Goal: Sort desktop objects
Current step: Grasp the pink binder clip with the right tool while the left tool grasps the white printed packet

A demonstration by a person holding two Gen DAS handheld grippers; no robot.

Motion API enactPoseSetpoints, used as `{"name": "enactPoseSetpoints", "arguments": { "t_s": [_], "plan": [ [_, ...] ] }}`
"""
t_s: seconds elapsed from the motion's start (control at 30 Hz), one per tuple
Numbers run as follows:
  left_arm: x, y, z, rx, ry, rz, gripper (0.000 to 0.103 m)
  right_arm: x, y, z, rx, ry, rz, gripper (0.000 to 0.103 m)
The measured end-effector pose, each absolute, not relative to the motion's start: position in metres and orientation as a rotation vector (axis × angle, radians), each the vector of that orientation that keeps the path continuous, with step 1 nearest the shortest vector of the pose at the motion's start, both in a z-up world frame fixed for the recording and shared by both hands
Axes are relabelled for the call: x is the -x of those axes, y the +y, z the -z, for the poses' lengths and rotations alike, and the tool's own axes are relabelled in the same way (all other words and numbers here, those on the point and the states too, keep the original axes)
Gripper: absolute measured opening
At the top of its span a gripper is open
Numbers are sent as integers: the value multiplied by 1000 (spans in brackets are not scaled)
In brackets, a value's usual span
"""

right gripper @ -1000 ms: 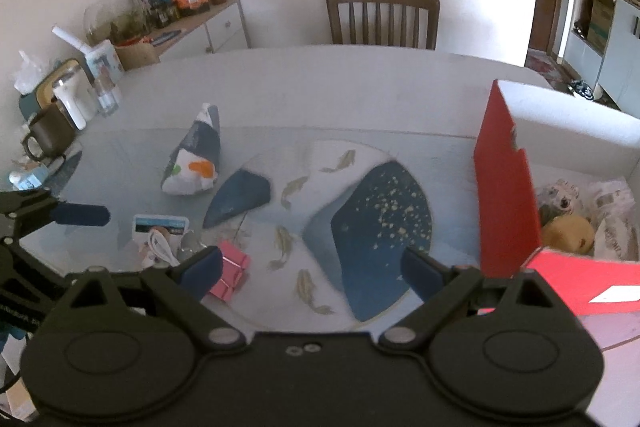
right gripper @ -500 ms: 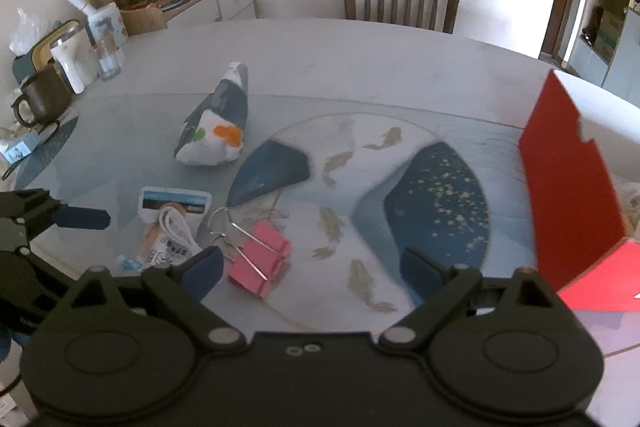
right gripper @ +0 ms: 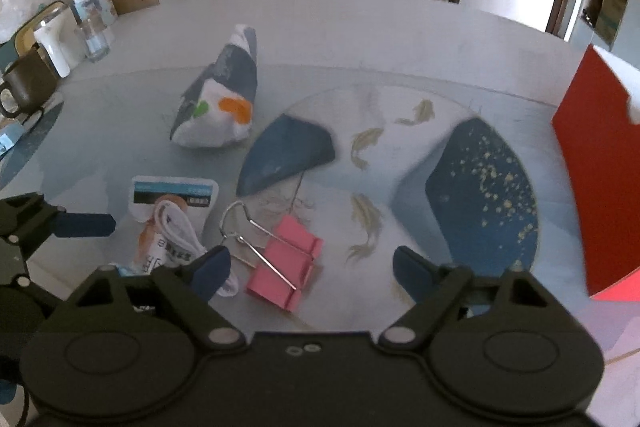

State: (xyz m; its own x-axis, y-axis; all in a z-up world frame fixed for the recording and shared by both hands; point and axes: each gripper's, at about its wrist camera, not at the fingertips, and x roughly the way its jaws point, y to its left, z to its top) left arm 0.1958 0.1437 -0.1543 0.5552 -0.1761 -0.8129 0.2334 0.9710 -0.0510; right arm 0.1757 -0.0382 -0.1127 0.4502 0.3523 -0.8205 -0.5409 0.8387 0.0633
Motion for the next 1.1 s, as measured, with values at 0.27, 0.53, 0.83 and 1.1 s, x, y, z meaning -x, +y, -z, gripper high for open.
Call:
{"name": "enactPoseSetpoints", "arguments": {
  "t_s": [0.27, 0.53, 0.83, 1.1],
  "plan": [
    [-200, 140, 158, -103, 940, 229, 101, -189, -39, 122, 168, 1010, -512, 76],
    [-198, 136, 156, -135, 917, 241, 89, -186, -33, 124, 214, 995, -498, 75],
    [-196, 137, 153, -132, 898, 247, 71, -176, -22, 123, 273, 961, -533, 57],
    [-200, 137, 151, -139, 910, 250, 68, -179, -26, 121, 244, 969, -549, 37]
  ]
}}
